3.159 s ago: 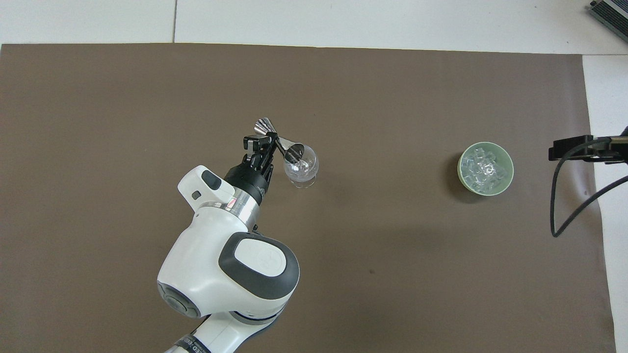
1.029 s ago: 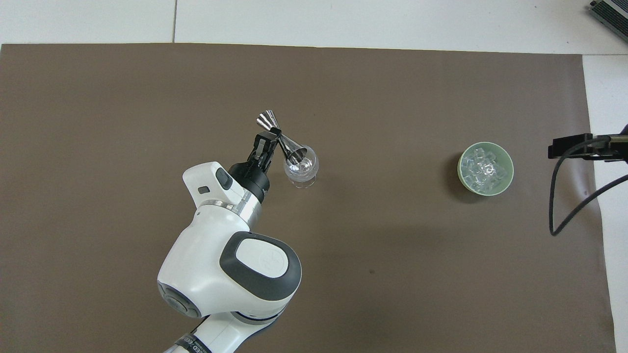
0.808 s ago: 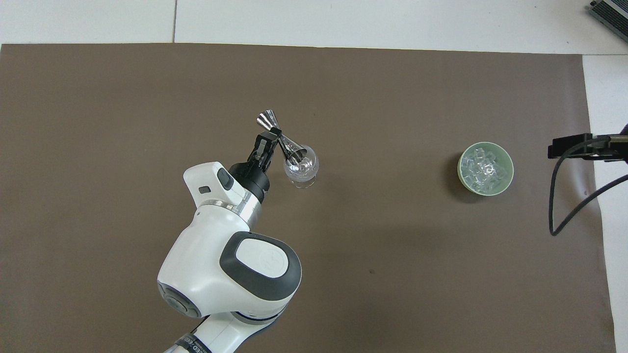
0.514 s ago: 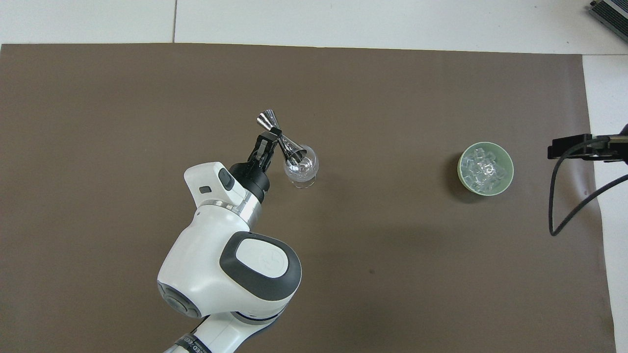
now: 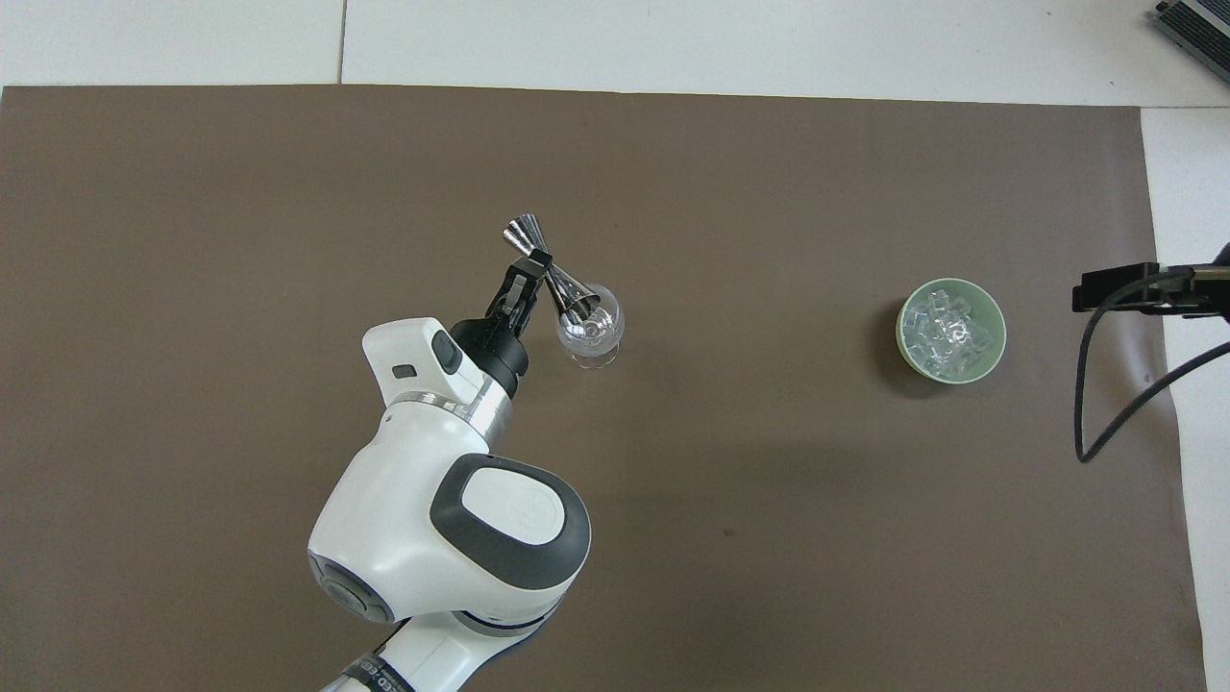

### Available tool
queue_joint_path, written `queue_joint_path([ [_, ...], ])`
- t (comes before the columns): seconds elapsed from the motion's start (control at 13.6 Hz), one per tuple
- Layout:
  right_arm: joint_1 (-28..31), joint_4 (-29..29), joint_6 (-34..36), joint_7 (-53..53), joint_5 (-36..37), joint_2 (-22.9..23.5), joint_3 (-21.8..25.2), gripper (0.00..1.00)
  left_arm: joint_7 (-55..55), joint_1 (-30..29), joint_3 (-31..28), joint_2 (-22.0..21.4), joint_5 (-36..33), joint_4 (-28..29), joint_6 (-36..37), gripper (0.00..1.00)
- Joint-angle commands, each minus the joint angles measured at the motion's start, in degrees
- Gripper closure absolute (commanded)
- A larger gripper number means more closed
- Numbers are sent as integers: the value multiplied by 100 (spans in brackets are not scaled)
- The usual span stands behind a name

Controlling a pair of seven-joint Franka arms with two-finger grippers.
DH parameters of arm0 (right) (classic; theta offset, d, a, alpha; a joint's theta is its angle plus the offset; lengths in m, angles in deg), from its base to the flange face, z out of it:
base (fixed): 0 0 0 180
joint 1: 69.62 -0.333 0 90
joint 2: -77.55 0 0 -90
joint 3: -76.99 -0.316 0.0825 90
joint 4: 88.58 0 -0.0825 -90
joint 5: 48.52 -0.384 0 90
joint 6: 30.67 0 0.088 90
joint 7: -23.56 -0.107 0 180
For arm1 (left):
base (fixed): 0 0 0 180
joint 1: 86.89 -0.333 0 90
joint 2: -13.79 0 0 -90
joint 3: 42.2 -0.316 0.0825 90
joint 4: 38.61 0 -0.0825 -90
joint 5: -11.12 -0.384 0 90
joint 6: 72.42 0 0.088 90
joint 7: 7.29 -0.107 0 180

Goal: Pour wine and add ice with both arms
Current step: 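Hold the jigger tipped over the glass with the left gripper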

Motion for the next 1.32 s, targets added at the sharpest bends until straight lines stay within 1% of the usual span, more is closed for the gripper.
queue_joint_path([
  [0.0, 33, 165, -86, 128, -98, -139, -4, 0, -157, 103, -86, 69, -52, -133, -120, 100],
  [1.25, 42, 165, -94, 128, -98, -139, -4, 0, -421, 50, -95, 122, -61, -229, -120, 100],
])
